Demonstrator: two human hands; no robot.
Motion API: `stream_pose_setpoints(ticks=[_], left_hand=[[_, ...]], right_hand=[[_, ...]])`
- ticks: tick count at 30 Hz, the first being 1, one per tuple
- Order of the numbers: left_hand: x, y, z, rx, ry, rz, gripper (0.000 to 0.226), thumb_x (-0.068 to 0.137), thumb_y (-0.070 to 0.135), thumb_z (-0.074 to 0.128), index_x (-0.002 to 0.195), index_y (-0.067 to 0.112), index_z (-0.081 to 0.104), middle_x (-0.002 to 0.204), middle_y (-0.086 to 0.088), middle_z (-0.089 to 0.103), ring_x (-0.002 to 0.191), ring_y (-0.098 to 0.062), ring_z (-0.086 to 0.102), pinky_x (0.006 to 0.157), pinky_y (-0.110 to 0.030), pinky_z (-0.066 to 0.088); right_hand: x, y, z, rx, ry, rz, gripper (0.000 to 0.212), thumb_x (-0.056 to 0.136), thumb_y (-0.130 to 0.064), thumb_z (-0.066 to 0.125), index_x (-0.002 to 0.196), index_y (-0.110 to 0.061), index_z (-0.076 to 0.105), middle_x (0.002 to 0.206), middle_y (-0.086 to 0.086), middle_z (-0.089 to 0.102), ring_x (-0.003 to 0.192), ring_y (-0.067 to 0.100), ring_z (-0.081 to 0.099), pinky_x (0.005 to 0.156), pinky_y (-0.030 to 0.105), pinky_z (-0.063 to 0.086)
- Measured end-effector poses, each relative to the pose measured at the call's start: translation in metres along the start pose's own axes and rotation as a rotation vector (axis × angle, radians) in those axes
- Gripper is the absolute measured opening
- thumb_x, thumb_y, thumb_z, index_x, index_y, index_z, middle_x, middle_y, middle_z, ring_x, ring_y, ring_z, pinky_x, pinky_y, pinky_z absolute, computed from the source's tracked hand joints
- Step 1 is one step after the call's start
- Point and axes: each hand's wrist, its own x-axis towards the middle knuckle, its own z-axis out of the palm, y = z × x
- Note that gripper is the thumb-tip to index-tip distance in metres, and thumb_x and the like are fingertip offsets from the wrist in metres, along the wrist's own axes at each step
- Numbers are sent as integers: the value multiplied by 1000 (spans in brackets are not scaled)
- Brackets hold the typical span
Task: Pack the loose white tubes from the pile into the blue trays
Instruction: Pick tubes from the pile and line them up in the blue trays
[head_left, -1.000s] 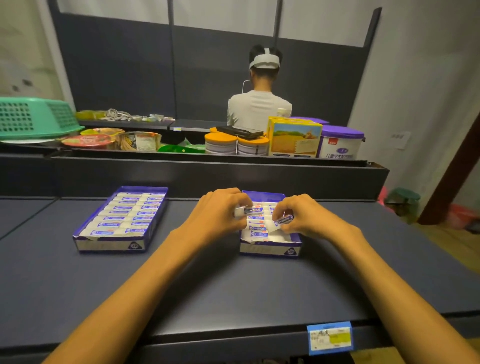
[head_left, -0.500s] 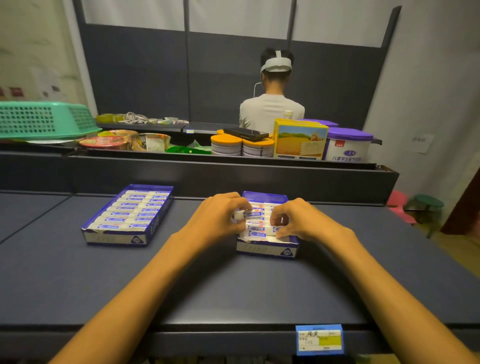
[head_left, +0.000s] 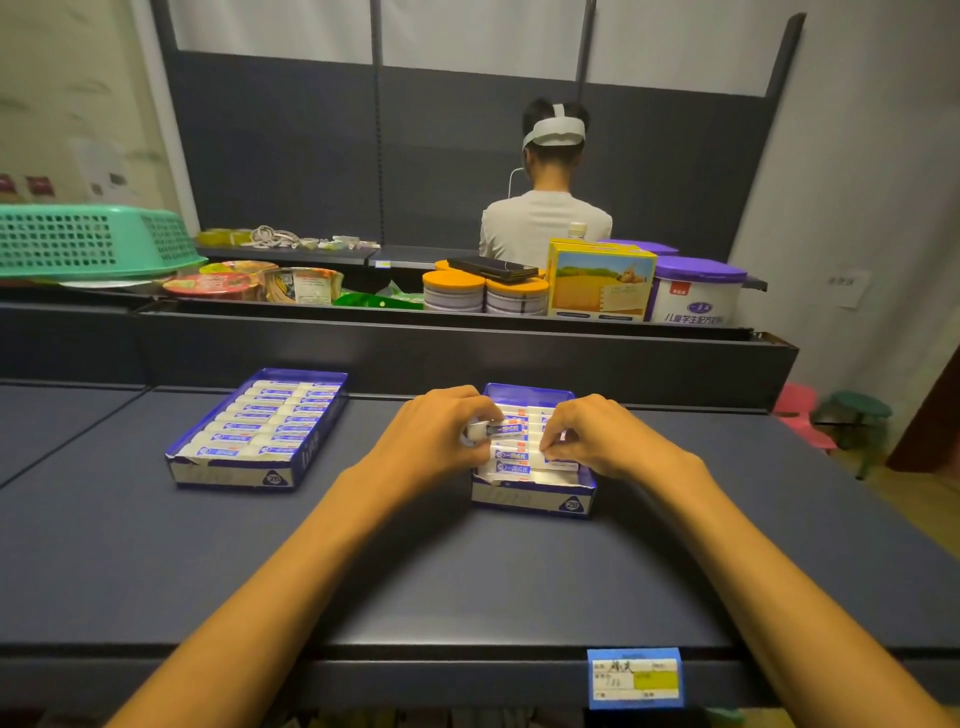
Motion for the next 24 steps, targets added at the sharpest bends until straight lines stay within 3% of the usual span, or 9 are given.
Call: stream_pose_setpoints(ticks=[3, 15, 20, 24], left_hand=[[0, 0, 0, 0, 1, -2, 36, 85, 32, 71, 118, 22, 63, 120, 4, 63, 108, -12, 58, 78, -26, 53], [4, 3, 2, -99, 75, -17, 30, 80, 25, 75, 109, 23, 69, 109, 6, 69, 95, -9, 61, 79, -35, 56], [15, 20, 4, -214, 49, 5, 25, 80, 20, 77, 104, 21, 69, 104, 5, 71, 88, -7, 63, 74, -28, 57], [28, 37, 11, -242, -43, -7, 25, 77, 19, 79, 99, 22, 69, 101, 6, 71, 85, -8, 66, 77, -31, 59]], right_hand=[[0, 3, -1, 48, -22, -11, 25, 90, -27, 67, 114, -21, 69, 120, -2, 65, 101, 8, 55, 67, 13, 41], [-1, 10, 5, 129, 7, -18, 27, 88, -29, 68, 114, -21, 68, 121, -3, 65, 103, 7, 56, 69, 12, 45], [-15, 22, -1, 200, 192, 38, 32, 88, -33, 68, 119, -25, 62, 119, -10, 59, 104, 5, 50, 76, 19, 45], [-28, 35, -1, 242, 200, 53, 32, 87, -36, 68, 117, -26, 61, 115, -5, 61, 99, 8, 56, 78, 22, 49]])
